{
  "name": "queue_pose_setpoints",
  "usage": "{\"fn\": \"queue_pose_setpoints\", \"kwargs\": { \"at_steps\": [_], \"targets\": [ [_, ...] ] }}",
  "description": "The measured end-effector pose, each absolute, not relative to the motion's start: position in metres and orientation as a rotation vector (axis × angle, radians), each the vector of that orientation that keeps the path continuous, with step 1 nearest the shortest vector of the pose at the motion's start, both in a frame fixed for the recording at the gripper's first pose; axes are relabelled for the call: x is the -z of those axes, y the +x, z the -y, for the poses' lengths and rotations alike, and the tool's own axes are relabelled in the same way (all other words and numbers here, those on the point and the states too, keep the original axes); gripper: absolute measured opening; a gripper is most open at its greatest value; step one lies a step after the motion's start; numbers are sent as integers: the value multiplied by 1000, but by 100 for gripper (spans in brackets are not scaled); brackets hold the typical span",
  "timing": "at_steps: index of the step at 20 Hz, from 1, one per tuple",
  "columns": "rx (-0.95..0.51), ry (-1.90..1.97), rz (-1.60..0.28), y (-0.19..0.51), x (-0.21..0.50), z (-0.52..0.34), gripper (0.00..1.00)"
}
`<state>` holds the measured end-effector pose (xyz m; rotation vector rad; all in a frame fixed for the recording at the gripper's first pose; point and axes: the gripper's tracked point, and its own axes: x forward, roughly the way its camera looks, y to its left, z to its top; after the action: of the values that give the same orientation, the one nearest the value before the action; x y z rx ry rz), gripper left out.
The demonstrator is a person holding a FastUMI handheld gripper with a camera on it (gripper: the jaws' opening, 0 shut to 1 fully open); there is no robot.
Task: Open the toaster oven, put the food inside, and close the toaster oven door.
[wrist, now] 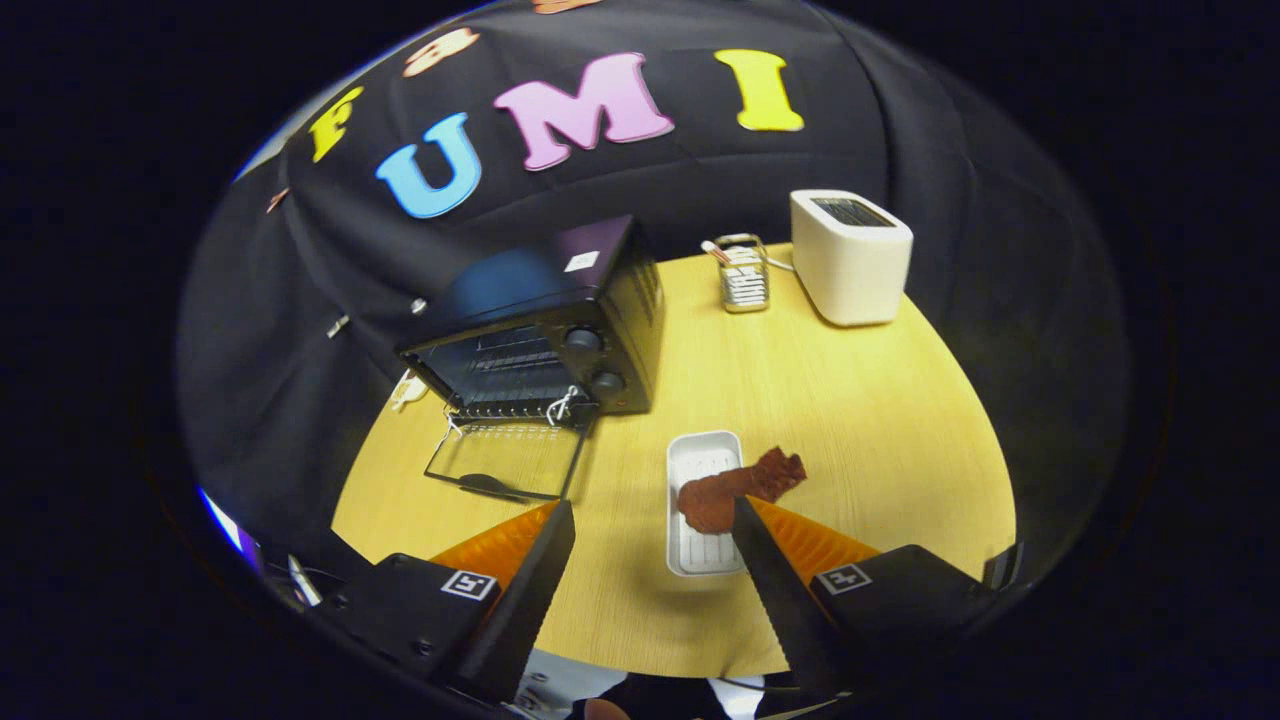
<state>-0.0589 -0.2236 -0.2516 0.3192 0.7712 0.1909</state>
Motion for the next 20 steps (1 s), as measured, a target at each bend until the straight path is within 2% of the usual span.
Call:
{"fn": "queue_pose_setpoints", "kwargs": {
  "at_steps": [4,9,11,12,15,18,20],
  "targets": [
    [-184,354,-893,-52,286,266,99],
    [-252,424,-974,-26,320,270,97],
    [-278,449,-1002,-17,331,265,90],
    [-288,446,-1020,-13,337,263,84],
    [-311,437,-1066,-4,354,264,75],
    [-331,445,-1102,-2,360,261,50],
    [-336,464,-1121,-2,361,262,37]
  ]
}}
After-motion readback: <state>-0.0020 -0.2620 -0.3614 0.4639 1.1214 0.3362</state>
